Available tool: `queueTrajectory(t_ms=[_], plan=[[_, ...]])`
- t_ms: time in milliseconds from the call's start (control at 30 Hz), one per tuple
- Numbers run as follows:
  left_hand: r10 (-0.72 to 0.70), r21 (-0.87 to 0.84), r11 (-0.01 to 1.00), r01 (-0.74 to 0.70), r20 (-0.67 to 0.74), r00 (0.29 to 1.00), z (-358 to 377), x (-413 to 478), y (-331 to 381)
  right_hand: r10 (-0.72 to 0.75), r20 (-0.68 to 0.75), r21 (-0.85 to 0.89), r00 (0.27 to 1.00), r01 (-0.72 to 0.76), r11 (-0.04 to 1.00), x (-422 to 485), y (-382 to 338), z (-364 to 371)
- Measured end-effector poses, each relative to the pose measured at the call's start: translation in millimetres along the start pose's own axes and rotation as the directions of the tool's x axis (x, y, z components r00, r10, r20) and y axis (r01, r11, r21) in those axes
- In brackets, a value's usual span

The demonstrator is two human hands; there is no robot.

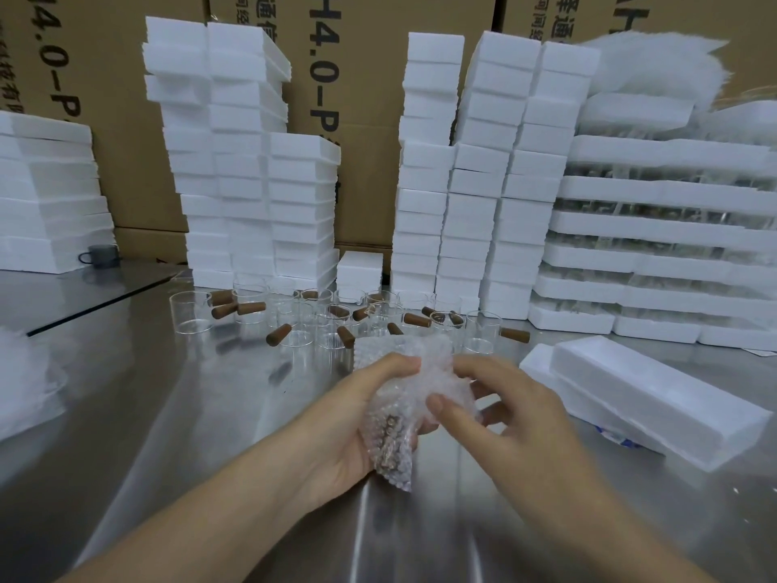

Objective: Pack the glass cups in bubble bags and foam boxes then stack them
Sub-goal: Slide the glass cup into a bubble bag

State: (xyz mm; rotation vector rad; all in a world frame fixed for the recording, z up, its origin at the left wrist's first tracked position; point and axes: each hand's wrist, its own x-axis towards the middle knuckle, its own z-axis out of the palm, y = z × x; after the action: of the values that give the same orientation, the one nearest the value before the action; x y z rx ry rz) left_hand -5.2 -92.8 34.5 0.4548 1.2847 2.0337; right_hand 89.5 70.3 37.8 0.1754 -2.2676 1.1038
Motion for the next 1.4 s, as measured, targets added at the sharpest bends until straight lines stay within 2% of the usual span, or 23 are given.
queueTrajectory(t_ms=[133, 233, 333, 467, 533, 600, 733, 800, 867, 967, 1167, 1267, 1400], plan=[[-0.057, 0.041, 0.998, 0.057, -0.001, 0.998, 1, -5, 2, -0.011, -0.159, 0.091, 0.987, 0.026, 0.996, 0, 3, 3], [-0.101, 0.059, 0.994, 0.097, 0.073, 0.992, 2, -7, 2, -0.026, -0.203, 0.027, 0.979, 0.032, 0.999, -2, 5, 4], [-0.066, 0.091, 0.995, 0.049, 0.196, 0.978, 5, -10, 2, -0.075, -0.108, -0.138, 0.991, 0.06, 0.989, -5, 2, 6], [0.01, 0.189, 0.981, -0.049, 0.199, 0.98, 2, -11, -1, 0.007, 0.199, -0.052, 0.98, 0.004, 0.999, -7, -3, 1], [0.019, 0.248, 0.966, -0.068, 0.197, 0.98, 3, -12, -1, 0.037, 0.274, -0.079, 0.961, -0.016, 0.997, -7, -4, 2], [0.049, 0.215, 0.973, -0.079, 0.143, 0.989, 4, -11, -1, 0.027, 0.234, -0.123, 0.972, 0.002, 0.992, -6, -3, 3], [0.12, 0.102, 0.989, -0.11, -0.098, 0.988, 1, -3, 6, -0.058, -0.014, -0.079, 0.998, 0.056, 0.995, -7, -9, 3], [0.137, 0.086, 0.989, -0.122, -0.191, 0.972, -5, -1, 9, -0.113, -0.026, -0.097, 0.993, 0.11, 0.989, -8, -12, 2], [0.122, 0.086, 0.99, -0.108, -0.178, 0.976, -8, -2, 10, -0.149, 0.044, -0.178, 0.988, 0.154, 0.972, -10, -13, 4], [0.077, 0.1, 0.992, -0.073, -0.04, 0.996, -3, -7, 11, -0.112, 0.197, -0.332, 0.974, 0.174, 0.927, -12, -12, 9], [0.125, 0.301, 0.944, -0.137, 0.057, 0.99, 7, -12, 0, -0.071, 0.34, -0.296, 0.938, 0.179, 0.938, -14, -10, 5], [0.145, 0.244, 0.961, -0.132, -0.035, 0.989, 10, -11, 0, -0.093, 0.319, -0.271, 0.943, 0.185, 0.945, -12, -10, 5], [0.135, 0.066, 0.99, -0.125, -0.171, 0.976, 12, -10, 7, -0.115, 0.158, -0.252, 0.981, 0.152, 0.956, -10, -11, 4]])
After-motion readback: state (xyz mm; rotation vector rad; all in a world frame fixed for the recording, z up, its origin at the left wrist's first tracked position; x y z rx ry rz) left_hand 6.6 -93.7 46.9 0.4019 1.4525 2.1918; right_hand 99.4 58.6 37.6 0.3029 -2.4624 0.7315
